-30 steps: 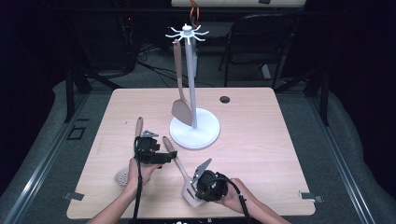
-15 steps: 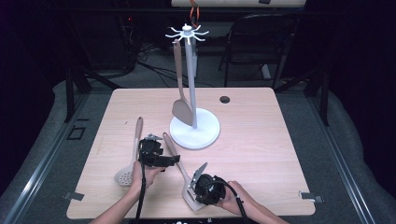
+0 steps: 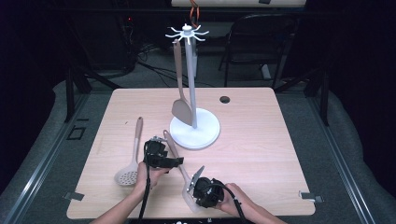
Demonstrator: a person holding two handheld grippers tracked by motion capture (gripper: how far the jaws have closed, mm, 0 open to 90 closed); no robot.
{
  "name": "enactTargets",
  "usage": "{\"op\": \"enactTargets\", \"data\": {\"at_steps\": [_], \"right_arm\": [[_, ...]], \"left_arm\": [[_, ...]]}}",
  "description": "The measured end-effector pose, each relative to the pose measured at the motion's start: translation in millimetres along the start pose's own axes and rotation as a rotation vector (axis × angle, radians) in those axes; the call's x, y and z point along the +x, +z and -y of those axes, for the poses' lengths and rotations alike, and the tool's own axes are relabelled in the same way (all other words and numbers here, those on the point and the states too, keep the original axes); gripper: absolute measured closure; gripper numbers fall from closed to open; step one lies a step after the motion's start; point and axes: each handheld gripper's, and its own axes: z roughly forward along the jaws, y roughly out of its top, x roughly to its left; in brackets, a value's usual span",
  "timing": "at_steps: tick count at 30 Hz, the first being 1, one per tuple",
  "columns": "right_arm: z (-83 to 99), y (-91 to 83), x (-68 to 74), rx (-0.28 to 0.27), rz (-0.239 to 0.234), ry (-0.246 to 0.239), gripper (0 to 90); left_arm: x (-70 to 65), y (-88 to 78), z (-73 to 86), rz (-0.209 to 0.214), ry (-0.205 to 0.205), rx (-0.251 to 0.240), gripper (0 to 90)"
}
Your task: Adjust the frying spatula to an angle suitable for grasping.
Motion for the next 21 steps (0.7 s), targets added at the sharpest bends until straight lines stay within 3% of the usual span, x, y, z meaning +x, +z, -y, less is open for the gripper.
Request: {"op": "enactTargets", "data": {"at_steps": [3,5,15,21], "right_arm": [[-0.1,-0.9,-1.1,0.018,0.014,-0.023,88.3],[0.3,0.2,-0.4,-0.003,-0.003,-0.005,88.4],[0.3,-0.9,-2.4,0.011,0.003,-0.026,88.3],[0.2,-0.1,-2.9,0.005,-0.007,-0.021,88.5]], "left_arm": [[0.6,3.7,-0.9,0.0,-0.003,-0.002,20.0],[1.8,6.8,-1.0,0.005,-0.015,-0.001,21.5],[2.4,17.2,-4.2,0.005,-0.008,-0.005,35.6],[4.7,23.9,-4.1,0.005,-0.031,0.006,39.8]]}}
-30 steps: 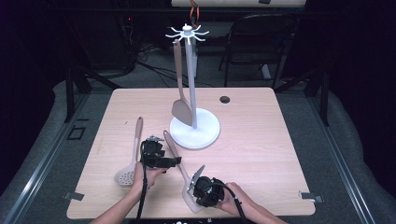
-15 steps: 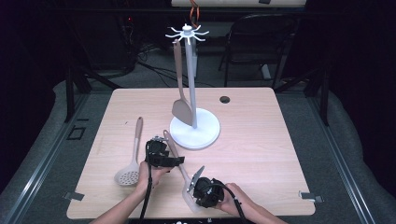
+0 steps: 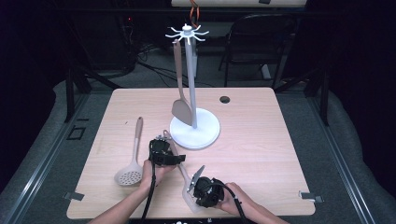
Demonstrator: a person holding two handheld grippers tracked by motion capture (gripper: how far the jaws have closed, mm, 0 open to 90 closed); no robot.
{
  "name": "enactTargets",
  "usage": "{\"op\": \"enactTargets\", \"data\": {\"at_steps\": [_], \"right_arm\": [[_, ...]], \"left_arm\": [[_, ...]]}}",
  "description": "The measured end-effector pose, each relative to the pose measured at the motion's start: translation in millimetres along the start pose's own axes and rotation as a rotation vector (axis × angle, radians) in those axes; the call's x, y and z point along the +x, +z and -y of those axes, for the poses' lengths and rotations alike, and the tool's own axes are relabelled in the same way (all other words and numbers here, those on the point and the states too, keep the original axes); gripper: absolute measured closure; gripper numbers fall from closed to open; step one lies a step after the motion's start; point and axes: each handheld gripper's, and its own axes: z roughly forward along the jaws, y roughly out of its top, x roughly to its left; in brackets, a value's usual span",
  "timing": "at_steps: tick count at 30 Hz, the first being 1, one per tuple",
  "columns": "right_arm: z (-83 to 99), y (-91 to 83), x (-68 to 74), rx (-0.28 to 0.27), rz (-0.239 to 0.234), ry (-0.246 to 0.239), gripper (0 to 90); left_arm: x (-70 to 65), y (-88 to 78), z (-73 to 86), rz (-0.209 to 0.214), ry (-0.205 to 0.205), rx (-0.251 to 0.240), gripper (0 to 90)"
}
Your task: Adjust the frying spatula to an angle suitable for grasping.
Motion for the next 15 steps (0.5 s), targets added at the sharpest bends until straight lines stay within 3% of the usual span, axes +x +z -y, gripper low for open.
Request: {"op": "enactTargets", "data": {"at_steps": [6,15], "right_arm": [[-0.1,0.1,0.3,0.0,0.003,-0.006,88.6],[-0.3,0.2,0.1,0.0,0.002,-0.01,89.2]], "left_arm": [[0.7,2.3,2.1,0.019,-0.005,0.001,50.0],[3.2,-3.4,1.1,0.102,-0.02,-0.04,58.3]]}}
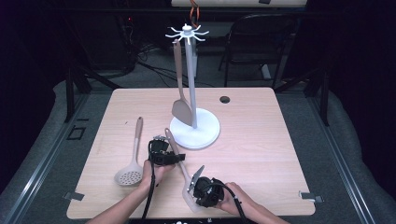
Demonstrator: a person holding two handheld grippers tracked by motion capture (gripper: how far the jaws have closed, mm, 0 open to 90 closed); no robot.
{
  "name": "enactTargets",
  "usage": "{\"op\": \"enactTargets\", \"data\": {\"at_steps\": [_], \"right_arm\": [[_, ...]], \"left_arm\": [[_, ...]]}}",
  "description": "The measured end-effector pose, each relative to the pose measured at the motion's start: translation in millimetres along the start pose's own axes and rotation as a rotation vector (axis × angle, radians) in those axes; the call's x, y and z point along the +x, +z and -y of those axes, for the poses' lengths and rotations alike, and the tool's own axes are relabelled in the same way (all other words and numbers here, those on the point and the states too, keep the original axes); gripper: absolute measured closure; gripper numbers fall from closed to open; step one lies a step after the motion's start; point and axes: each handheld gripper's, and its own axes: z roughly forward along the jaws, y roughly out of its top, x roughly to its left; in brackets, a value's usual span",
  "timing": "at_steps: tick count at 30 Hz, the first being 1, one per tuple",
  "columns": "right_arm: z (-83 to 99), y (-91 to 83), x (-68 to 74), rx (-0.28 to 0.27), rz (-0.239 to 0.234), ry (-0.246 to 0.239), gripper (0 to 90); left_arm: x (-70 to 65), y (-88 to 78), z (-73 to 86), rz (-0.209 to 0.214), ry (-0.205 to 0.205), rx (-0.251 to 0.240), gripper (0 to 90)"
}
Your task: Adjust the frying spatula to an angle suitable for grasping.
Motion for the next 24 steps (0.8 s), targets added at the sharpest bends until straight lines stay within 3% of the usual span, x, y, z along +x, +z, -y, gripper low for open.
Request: {"op": "enactTargets", "data": {"at_steps": [3,12,19,24], "right_arm": [[-0.2,-1.0,-0.2,0.014,0.008,-0.013,89.3],[0.7,-1.1,0.2,-0.01,-0.01,0.008,90.0],[1.9,-2.7,-1.2,-0.021,-0.026,0.019,90.0],[2.8,-5.0,0.6,-0.027,-0.026,0.02,87.5]], "left_arm": [[-0.2,-4.6,-0.5,0.037,-0.007,-0.02,60.8],[-2.3,-17.5,-0.1,0.157,-0.063,-0.085,68.4],[-14.2,-34.3,0.8,0.202,-0.021,-0.148,71.9],[-23.8,-42.2,1.1,0.261,0.014,-0.209,74.1]]}}
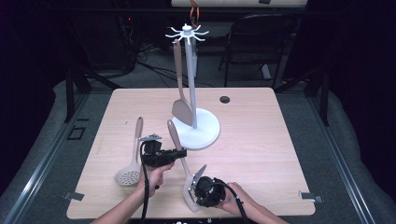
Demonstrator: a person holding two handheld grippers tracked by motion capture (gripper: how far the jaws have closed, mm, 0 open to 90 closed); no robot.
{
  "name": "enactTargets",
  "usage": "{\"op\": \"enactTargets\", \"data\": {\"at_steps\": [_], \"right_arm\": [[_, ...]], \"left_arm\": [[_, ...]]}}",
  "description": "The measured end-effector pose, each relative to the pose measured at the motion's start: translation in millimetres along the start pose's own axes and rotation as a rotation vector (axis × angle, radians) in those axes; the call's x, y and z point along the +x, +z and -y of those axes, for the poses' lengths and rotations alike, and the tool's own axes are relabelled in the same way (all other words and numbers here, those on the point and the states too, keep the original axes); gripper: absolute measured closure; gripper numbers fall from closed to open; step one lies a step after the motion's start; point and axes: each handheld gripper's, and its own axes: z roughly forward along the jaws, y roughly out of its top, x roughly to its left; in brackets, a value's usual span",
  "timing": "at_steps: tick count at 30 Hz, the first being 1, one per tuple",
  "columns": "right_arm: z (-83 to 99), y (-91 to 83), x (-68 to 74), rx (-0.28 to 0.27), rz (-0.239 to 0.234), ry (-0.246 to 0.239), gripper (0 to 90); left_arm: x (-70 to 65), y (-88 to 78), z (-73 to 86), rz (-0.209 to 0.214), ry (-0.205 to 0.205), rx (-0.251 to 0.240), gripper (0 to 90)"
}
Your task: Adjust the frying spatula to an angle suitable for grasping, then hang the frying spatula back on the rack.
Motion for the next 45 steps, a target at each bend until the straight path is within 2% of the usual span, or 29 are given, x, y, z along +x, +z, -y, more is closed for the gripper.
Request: {"op": "enactTargets", "data": {"at_steps": [1,2,4,5,6,8,11,14,16,20,22,26,29,33,35,40,45], "right_arm": [[-0.5,-1.5,-0.2,0.011,0.001,-0.013,85.3],[-0.9,-2.3,0.1,0.019,0.004,-0.013,84.7],[-0.6,-4.2,0.6,0.003,0.015,-0.002,84.7],[-0.8,-7.6,-0.5,-0.01,0.028,-0.018,84.7],[0.0,-11.7,0.4,-0.054,0.036,-0.016,84.6],[0.9,-25.8,1.8,-0.145,0.079,-0.033,82.7],[4.4,-49.0,-0.1,-0.236,0.169,-0.04,76.5],[12.4,-64.2,-9.1,-0.317,0.22,0.0,68.4],[18.7,-73.0,-18.7,-0.327,0.251,0.043,62.4],[31.1,-80.6,-39.6,-0.351,0.282,0.145,42.4],[36.0,-82.5,-49.5,-0.336,0.3,0.17,30.1],[44.0,-84.9,-66.1,-0.361,0.325,0.215,15.8],[48.1,-88.5,-73.8,-0.365,0.35,0.226,13.1],[54.6,-92.0,-83.7,-0.362,0.383,0.251,10.9],[58.1,-93.3,-88.5,-0.371,0.399,0.274,8.9],[61.3,-93.0,-95.7,-0.355,0.405,0.291,8.4],[61.2,-94.0,-97.5,-0.343,0.406,0.293,8.4]], "left_arm": [[-1.8,-0.8,-1.1,0.009,0.011,-0.003,74.5],[-3.9,-1.9,-2.0,0.022,0.002,-0.013,75.0],[-6.8,-5.6,-4.1,0.036,0.005,-0.032,76.3],[-8.0,-7.9,-5.0,0.044,0.009,-0.042,76.6],[-8.7,-10.5,-5.9,0.05,0.007,-0.05,76.7],[-8.9,-16.1,-8.1,0.057,0.015,-0.072,76.9],[-7.7,-24.1,-12.6,0.065,0.013,-0.098,77.1],[-8.3,-31.3,-16.6,0.053,0.034,-0.115,77.1],[-9.5,-35.1,-18.3,0.048,0.053,-0.122,77.1],[-11.9,-39.8,-20.8,0.044,0.079,-0.139,77.0],[-13.8,-41.0,-21.9,0.04,0.082,-0.147,77.1],[-17.1,-44.9,-23.7,0.028,0.117,-0.146,77.1],[-19.7,-46.8,-24.9,0.017,0.158,-0.151,77.1],[-20.1,-48.5,-27.4,0.016,0.175,-0.144,77.0],[-22.4,-49.5,-30.3,0.001,0.202,-0.142,77.0],[-28.3,-50.8,-39.0,-0.018,0.28,-0.137,77.1],[-31.6,-49.7,-50.6,-0.022,0.318,-0.138,77.0]]}}
